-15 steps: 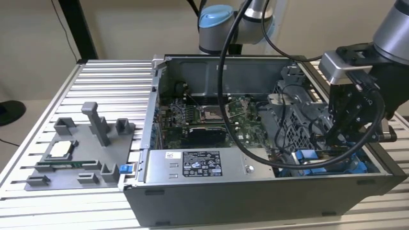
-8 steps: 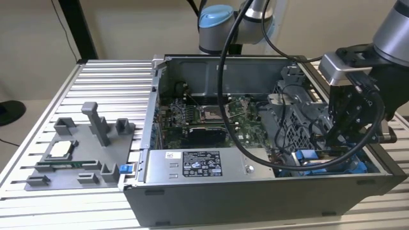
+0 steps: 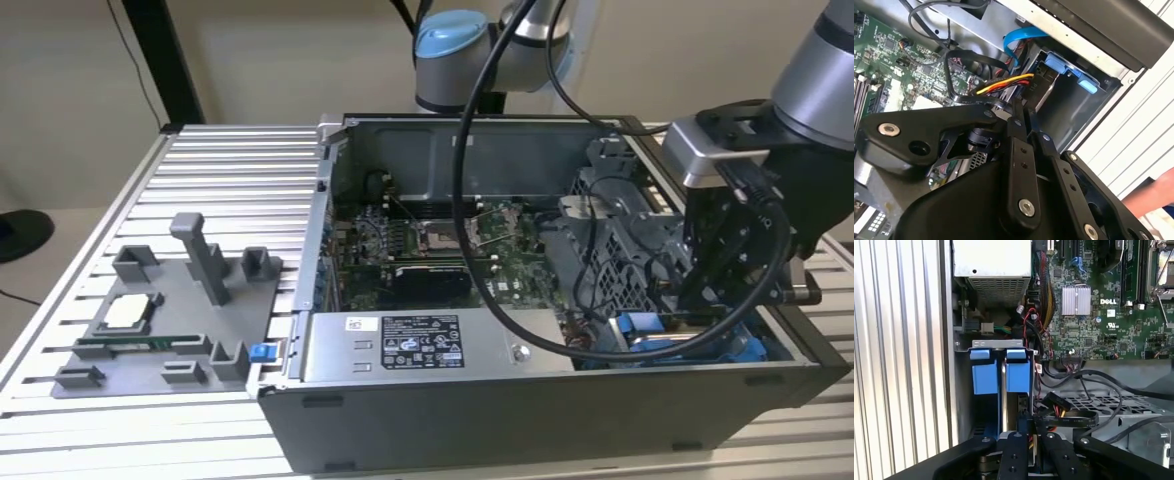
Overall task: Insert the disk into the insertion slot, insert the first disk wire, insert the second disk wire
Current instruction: 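Insert the second disk wire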
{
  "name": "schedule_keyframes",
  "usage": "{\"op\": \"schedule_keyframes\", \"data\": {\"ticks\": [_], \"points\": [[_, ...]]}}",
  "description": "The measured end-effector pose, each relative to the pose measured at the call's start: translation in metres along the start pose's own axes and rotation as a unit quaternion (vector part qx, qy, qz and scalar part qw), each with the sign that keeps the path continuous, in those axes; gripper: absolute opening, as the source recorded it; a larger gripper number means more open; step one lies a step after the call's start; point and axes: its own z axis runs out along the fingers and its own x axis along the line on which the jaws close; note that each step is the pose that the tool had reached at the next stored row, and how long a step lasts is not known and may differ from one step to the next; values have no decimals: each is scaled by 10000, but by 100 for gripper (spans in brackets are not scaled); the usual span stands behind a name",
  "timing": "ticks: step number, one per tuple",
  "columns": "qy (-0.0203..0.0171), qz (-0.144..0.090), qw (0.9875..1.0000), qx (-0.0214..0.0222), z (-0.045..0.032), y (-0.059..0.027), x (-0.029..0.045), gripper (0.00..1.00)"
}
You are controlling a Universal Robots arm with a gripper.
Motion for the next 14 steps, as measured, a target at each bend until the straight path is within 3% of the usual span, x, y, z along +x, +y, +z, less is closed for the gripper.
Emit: {"op": "schedule_keyframes", "data": {"ticks": [10, 14], "points": [[-9, 7, 10000, 19, 45, 1, 4, 0], [-35, 5, 10000, 66, 53, 1, 4, 0]]}}
